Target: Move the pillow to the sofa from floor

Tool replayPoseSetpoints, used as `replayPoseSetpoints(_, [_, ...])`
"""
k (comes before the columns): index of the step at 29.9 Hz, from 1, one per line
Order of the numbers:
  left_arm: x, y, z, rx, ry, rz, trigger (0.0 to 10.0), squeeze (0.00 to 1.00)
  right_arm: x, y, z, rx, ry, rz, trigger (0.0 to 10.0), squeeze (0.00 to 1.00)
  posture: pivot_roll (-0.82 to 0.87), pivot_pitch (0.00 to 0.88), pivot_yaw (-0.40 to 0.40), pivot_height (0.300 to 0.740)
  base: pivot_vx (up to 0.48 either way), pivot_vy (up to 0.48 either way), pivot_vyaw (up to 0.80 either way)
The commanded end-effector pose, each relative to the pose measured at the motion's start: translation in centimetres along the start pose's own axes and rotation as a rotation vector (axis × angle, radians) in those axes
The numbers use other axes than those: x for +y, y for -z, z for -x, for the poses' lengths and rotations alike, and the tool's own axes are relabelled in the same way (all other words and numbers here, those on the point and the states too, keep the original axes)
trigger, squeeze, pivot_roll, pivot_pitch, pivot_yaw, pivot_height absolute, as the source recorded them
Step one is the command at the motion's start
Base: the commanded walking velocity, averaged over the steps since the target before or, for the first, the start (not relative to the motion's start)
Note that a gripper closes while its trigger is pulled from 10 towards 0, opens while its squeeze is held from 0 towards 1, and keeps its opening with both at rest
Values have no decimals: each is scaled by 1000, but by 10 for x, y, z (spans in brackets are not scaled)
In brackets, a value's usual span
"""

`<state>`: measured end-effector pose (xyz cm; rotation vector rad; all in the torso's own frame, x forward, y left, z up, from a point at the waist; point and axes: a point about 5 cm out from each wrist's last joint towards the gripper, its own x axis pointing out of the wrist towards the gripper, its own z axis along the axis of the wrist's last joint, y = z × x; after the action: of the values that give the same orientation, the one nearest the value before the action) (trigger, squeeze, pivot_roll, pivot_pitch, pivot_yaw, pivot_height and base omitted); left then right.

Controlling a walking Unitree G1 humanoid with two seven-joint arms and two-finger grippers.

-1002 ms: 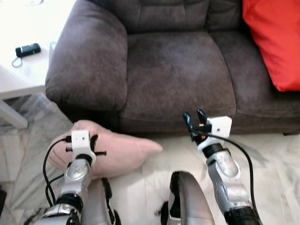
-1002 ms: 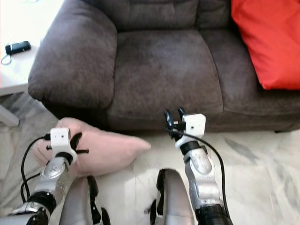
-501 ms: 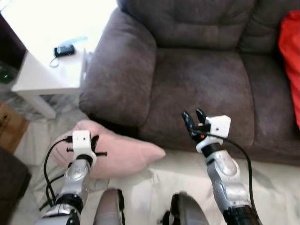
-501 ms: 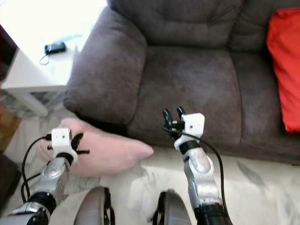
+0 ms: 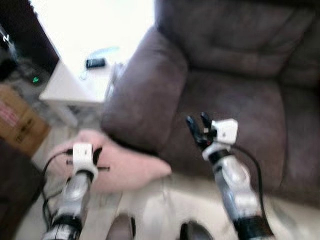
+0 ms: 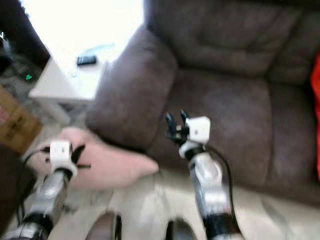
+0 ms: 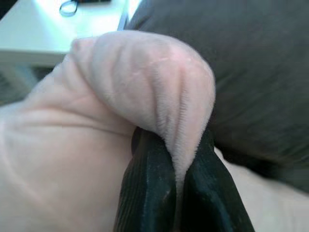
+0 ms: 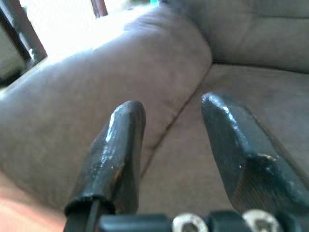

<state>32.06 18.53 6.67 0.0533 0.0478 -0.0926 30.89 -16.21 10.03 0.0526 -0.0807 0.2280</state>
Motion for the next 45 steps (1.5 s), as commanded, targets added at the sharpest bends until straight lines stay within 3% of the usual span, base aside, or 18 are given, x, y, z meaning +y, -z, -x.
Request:
replayPoseSetpoints(1, [19,-9,5,-46,-25,-53,10000,0,22,-9,-11,-41,-71,-18,10000,0,68,174,-34,697,0,0,0])
replayPoseSetpoints(16, [13,-22,6,-83,-9,-48,10000,0,22,-9,-14,-49,-72,-20,10000,0,67,164,-30,697,0,0,0])
replayPoseSetpoints(27, [5,-55,15,-170,29,-22,10000,0,16,-8,-16,-39,-64,-1,10000,0,78,156,-29,697,0,0,0])
replayPoseSetpoints(35, [3,-76,10,-207,41,3,10000,0,10,-7,-17,-21,-63,21,10000,0,82,133,-23,697,0,0,0])
replayPoseSetpoints(45, [-6,-75,8,-183,53,29,10000,0,11,-7,-16,-44,-49,4,10000,0,76,111,-17,737,0,0,0])
